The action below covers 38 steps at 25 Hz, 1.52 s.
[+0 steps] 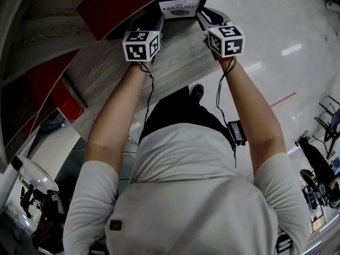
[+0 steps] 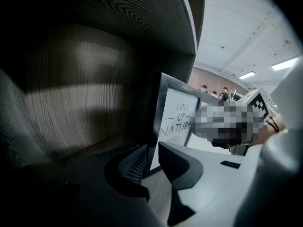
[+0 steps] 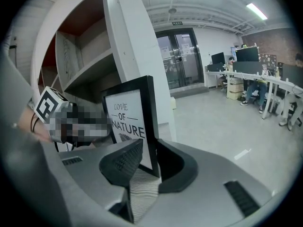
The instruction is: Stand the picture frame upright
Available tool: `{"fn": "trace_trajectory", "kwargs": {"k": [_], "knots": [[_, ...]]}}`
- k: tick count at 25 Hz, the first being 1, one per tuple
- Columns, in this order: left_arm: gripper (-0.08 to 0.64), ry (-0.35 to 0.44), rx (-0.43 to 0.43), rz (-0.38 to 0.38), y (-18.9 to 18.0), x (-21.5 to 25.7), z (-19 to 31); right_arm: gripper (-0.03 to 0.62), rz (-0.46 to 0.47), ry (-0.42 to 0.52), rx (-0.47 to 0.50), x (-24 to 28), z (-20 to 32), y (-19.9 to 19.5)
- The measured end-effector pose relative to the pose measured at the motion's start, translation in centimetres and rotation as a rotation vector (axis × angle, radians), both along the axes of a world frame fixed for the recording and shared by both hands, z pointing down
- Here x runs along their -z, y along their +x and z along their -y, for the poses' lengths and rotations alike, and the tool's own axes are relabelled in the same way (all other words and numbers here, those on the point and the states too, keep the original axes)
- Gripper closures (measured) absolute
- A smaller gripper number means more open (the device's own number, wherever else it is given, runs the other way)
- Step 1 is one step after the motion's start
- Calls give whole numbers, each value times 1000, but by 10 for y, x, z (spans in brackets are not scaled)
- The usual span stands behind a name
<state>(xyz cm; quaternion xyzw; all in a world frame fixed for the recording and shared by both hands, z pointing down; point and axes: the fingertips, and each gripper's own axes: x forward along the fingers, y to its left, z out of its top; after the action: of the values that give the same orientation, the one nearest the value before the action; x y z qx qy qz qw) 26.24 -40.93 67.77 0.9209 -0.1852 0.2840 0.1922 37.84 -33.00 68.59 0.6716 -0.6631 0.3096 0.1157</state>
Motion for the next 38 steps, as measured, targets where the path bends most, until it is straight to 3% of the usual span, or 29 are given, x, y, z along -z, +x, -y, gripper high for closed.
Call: {"fn": "trace_trajectory", "kwargs": {"k": [16,22,38], "knots": [[469,-16,1,-16,2,-2,9,488,-13,-11,12,1,6,0],[465,-19,7,-15,-1,-3,8,450,-26,-18,18,1,4,1],[437,52,38,8,-40,10,-23,446,-75,31,69,25,-35,-17]]}}
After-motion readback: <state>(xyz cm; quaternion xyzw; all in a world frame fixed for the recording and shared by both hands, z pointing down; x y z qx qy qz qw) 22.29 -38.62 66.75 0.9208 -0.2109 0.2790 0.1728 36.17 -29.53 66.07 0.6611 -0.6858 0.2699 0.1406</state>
